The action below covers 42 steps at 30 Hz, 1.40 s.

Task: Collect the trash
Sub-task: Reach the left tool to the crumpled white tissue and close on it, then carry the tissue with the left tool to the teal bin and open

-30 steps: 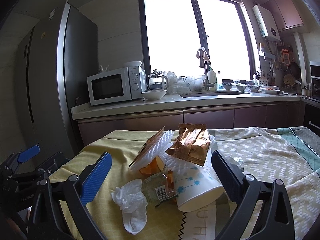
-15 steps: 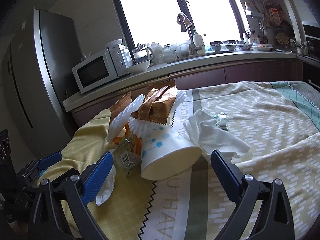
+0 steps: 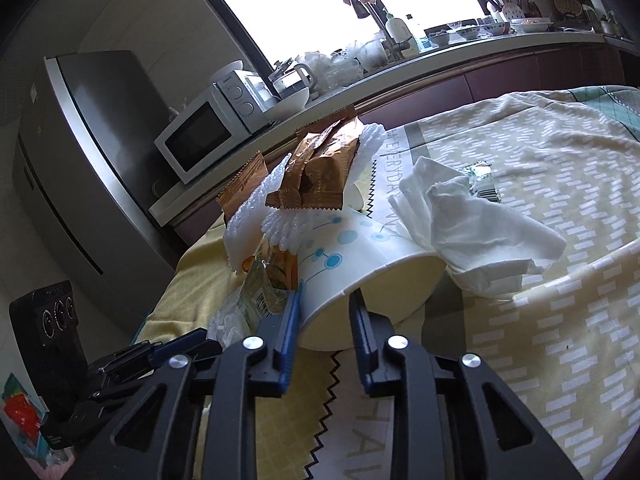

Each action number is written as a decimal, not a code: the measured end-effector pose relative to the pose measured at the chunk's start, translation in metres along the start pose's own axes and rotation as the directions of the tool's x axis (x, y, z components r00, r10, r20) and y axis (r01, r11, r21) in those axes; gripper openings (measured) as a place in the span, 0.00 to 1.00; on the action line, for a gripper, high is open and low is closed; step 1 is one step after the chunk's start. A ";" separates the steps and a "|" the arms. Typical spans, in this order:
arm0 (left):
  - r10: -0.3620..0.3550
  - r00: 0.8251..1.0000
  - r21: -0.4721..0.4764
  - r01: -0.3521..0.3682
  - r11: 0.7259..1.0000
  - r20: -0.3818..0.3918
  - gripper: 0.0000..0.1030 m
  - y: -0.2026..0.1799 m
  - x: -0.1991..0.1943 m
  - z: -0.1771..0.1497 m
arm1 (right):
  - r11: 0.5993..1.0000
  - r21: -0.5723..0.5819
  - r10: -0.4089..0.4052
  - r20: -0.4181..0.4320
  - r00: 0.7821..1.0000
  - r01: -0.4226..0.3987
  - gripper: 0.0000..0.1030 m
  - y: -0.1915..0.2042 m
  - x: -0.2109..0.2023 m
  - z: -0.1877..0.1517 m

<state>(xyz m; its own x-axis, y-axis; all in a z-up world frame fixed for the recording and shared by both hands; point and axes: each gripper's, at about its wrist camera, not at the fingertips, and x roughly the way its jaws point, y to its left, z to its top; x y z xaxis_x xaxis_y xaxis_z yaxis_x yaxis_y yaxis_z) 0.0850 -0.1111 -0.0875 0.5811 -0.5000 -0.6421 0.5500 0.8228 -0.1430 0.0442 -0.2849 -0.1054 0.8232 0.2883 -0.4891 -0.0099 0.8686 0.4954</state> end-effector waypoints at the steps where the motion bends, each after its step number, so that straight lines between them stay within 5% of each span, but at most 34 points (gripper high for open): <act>1: -0.006 1.000 -0.003 0.006 1.000 -0.001 0.17 0.002 -0.002 0.001 | 1.000 -0.002 0.001 0.005 1.000 -0.001 0.12 0.001 -0.003 0.000; 7: -0.011 1.000 -0.010 0.012 1.000 0.013 0.01 0.004 -0.015 0.001 | 0.999 -0.032 0.003 0.026 1.000 -0.002 0.06 0.005 -0.021 0.003; 24: 0.020 0.991 -0.049 -0.013 0.999 0.132 0.01 0.026 -0.084 -0.005 | 0.986 -0.160 0.057 0.107 0.993 -0.040 0.05 0.040 -0.069 0.004; 36: 0.148 0.967 -0.129 -0.123 0.984 0.207 0.01 0.076 -0.143 -0.013 | 0.954 -0.220 0.218 0.029 0.976 -0.206 0.05 0.088 -0.044 0.003; 42: 0.249 0.941 -0.202 -0.204 0.958 0.231 0.01 0.113 -0.176 -0.020 | 0.917 -0.261 0.301 -0.048 0.953 -0.303 0.05 0.124 -0.018 0.005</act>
<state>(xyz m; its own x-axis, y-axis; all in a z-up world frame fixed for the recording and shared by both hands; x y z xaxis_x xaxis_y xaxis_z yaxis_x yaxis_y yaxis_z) 0.0324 0.0750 -0.0059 0.8220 -0.3280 -0.4655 0.2872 0.9447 -0.1586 0.0312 -0.1844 -0.0314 0.7538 0.5552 -0.3515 -0.4063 0.8142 0.4147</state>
